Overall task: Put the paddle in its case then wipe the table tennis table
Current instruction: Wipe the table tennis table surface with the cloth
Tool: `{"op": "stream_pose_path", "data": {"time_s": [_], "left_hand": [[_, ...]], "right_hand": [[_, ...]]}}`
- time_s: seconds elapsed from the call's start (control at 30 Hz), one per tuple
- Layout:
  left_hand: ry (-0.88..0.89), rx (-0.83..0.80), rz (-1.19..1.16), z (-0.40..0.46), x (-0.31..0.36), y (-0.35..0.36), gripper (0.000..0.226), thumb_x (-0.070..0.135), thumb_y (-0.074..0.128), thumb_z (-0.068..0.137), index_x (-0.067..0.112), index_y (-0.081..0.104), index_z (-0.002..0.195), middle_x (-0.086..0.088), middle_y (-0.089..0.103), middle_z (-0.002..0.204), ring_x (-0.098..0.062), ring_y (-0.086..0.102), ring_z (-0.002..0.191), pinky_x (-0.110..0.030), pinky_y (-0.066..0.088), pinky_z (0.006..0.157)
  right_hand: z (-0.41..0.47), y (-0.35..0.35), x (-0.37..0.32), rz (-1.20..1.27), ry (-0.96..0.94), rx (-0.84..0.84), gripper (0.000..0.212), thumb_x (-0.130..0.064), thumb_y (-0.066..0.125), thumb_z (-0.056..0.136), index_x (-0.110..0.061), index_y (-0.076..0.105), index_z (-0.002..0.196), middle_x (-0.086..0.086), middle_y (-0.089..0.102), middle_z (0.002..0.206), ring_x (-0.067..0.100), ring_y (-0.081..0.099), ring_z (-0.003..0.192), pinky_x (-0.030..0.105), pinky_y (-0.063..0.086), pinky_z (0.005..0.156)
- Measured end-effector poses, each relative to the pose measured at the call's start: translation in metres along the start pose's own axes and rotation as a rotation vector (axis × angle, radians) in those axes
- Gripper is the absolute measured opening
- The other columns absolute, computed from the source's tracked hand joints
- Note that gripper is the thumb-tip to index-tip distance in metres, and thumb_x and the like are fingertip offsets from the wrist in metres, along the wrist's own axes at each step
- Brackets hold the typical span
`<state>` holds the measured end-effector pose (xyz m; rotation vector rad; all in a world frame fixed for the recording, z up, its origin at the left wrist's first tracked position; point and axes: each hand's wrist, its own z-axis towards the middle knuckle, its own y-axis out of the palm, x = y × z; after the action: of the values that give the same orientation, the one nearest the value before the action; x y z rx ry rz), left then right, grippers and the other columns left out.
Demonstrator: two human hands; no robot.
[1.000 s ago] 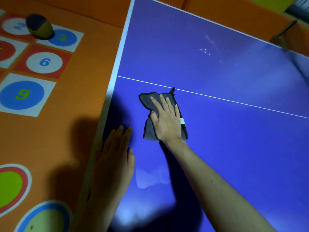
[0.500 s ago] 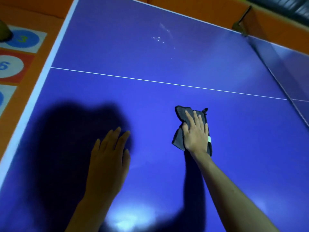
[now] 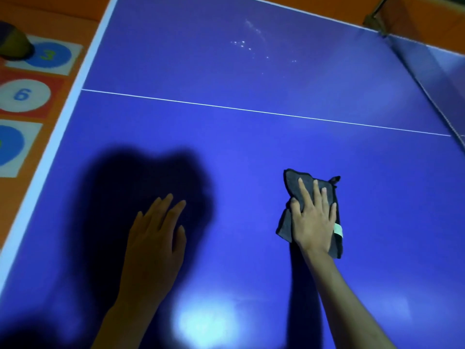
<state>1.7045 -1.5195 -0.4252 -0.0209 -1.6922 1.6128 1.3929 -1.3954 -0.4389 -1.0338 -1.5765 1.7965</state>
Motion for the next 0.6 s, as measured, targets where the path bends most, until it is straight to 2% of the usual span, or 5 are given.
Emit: {"op": "stream_pose_path", "data": {"time_s": [0.17,0.33,0.43,0.6], "left_hand": [[0.005,0.042,-0.042,-0.015,-0.048,-0.028,0.053,0.032,0.039,0.095,0.019,0.056,0.144,-0.005,0.047,0.156,-0.028,0.041,0.147,-0.057,0.032,0.116],[0.009,0.079,-0.074,-0.037,-0.107,-0.075,0.049,0.03,0.042,0.096,0.015,0.06,0.14,-0.01,0.052,0.152,-0.032,0.047,0.142,-0.06,0.04,0.112],[0.023,0.053,-0.124,-0.056,-0.143,-0.105,0.046,0.027,0.046,0.098,0.015,0.058,0.141,-0.009,0.049,0.154,-0.033,0.047,0.142,-0.058,0.046,0.107],[0.001,-0.02,-0.119,-0.087,-0.2,-0.15,0.047,0.028,0.042,0.101,0.02,0.053,0.145,-0.002,0.042,0.16,-0.027,0.039,0.148,-0.054,0.037,0.116]], "right_hand": [[-0.043,0.018,-0.079,-0.028,-0.106,0.037,0.068,-0.054,0.016,0.098,-0.04,0.029,0.162,-0.004,0.022,0.173,0.02,0.013,0.161,0.049,0.008,0.129],[-0.086,0.033,-0.174,-0.048,-0.148,0.015,0.07,-0.055,0.01,0.097,-0.039,0.025,0.163,-0.004,0.02,0.173,0.019,0.011,0.161,0.049,0.005,0.13],[-0.116,0.044,-0.242,-0.06,-0.205,0.005,0.07,-0.055,0.009,0.097,-0.038,0.026,0.163,-0.003,0.021,0.173,0.02,0.012,0.161,0.05,0.007,0.13],[-0.173,0.061,-0.346,-0.061,-0.33,-0.019,0.066,-0.054,0.014,0.1,-0.041,0.024,0.164,-0.002,0.023,0.172,0.021,0.014,0.161,0.049,0.01,0.13]]}}
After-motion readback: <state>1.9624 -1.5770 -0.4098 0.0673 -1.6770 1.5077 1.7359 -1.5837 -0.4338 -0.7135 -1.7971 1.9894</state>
